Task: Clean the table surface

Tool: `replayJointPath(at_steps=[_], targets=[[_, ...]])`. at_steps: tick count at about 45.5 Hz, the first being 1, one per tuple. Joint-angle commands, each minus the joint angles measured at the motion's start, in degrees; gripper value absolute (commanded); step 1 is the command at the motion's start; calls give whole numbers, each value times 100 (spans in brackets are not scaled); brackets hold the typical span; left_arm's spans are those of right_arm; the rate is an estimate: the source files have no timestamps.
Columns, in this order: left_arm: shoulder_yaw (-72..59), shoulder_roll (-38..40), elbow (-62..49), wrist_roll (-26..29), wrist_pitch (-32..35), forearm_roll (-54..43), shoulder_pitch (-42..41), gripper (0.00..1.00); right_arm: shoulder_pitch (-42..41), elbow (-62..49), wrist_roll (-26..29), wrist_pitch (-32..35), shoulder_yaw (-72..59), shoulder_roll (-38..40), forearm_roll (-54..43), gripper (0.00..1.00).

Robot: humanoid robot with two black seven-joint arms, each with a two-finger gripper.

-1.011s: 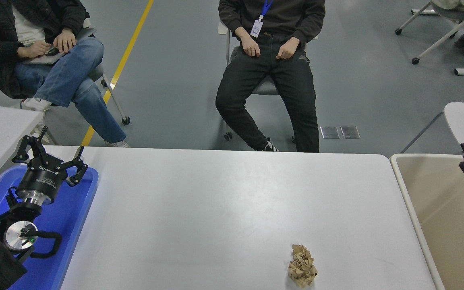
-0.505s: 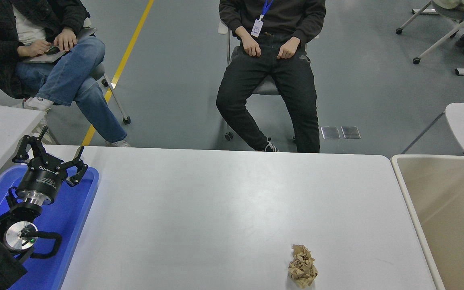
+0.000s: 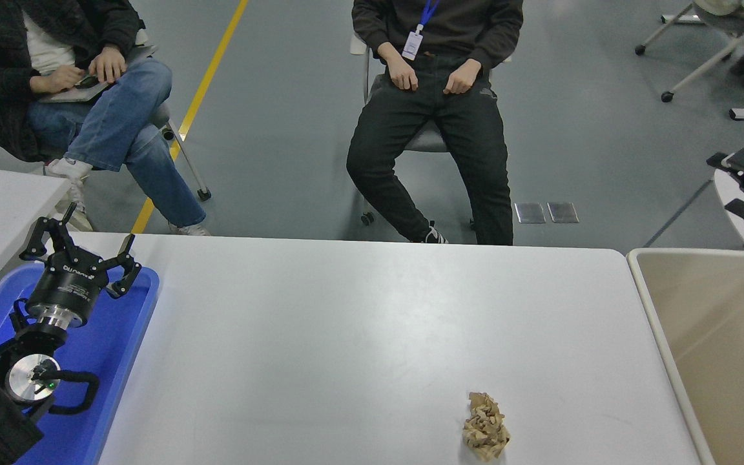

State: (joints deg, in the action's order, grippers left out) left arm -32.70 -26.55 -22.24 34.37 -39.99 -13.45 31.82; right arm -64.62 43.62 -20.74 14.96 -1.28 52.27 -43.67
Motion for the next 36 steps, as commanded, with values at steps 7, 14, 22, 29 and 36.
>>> replayJointPath(at_steps=[7,14,22,29,36], targets=[[0,1,0,0,0,0,0,100,-1825,6,-1,1070,-1866,-577,-703,98],[0,1,0,0,0,0,0,100,-2247,67,-106,1228,-2385,-1087,-1214,98],[0,1,0,0,0,0,0,100,-2617,348,-124,1246,-2895,-1641,-1565,98],[0,1,0,0,0,0,0,100,-2731,410,-124,1254,-3168,-2264,-2031,98],[0,1,0,0,0,0,0,100,-2757,427,-132,1342,-3660,-3072,-2137,98]])
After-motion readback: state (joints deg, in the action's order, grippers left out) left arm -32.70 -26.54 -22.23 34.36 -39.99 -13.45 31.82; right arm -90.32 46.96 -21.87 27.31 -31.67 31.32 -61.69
